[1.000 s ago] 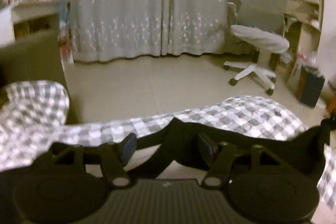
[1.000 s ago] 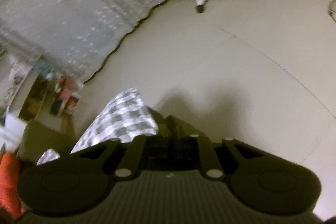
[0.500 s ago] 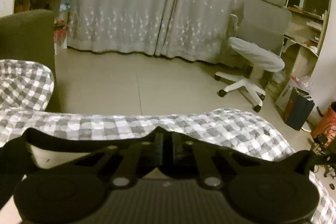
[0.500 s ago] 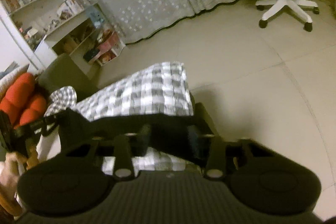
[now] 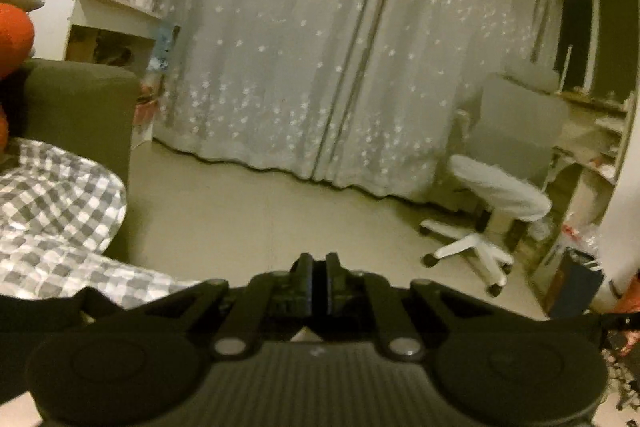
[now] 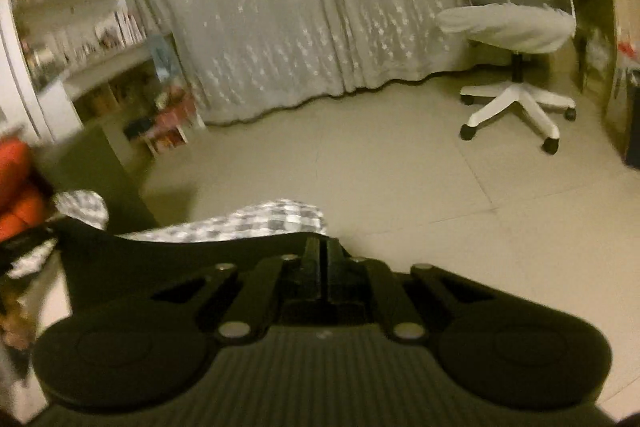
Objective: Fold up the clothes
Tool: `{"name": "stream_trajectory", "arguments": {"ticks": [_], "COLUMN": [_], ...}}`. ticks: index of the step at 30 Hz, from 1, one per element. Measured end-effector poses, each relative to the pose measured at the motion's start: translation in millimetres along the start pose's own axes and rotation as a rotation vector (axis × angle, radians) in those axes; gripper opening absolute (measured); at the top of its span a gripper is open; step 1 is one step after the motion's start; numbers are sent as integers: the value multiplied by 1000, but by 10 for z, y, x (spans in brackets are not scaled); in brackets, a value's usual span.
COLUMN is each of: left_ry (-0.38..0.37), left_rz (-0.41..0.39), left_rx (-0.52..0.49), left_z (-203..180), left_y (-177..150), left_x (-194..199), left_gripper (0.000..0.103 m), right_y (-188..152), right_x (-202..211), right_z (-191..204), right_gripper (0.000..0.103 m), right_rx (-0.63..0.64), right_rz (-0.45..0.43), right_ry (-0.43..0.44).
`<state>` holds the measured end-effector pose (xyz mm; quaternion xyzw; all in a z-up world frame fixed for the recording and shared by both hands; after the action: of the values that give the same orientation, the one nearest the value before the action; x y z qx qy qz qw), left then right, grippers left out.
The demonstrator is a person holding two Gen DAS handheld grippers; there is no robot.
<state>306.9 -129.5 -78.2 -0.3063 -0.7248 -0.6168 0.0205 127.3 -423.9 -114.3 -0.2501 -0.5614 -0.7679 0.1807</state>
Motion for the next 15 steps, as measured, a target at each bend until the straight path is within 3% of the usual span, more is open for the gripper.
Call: {"name": "stream_trajectory", "arguments": {"ticks": [5, 9, 10, 11, 12, 13, 14, 15], "left_ry": [80, 117, 123, 124, 125, 126, 124, 113], "left_rz": [64, 69, 60, 54, 48, 42, 41, 46], "left_rx": [-47, -69, -76, -82, -89, -95, -98, -99], "left_z": [-1, 18, 20, 17, 12, 6, -6, -32], "left_y": [-138, -119, -101, -89, -80, -70, -67, -75], "left_x": [-149, -147, -125, -101, -73, -46, -22, 3], "left_gripper": [7, 10, 20, 37, 43, 45, 45, 45], "right_y": [-93, -186, -202, -217, -231, -245, -259, -273], "right_x": [-534, -647, -620, -578, -536, -491, -443, -396], "right_z": [-146, -313, -327, -331, -335, -346, -368, -389], "right_gripper": [5, 12, 12, 14, 19, 24, 37, 40], "right_rx": [4, -71, -98, -121, -145, -169, -195, -223], "right_rz": [77, 109, 113, 116, 119, 121, 121, 119], "right_ry": [-84, -93, -73, -50, -26, -7, 4, 18]}}
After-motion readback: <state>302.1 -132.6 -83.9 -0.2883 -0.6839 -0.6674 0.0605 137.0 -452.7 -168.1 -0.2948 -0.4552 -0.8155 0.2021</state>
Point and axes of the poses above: each gripper's, at about its wrist camera, not at the fingertips, and x roughly against the way its jaws point, z to its left, y to its top, the point moved 10 cm from there along -x, roughly the way its jaws point, and after that the axes turned 4 degrees about z, right-handed, at the moved point
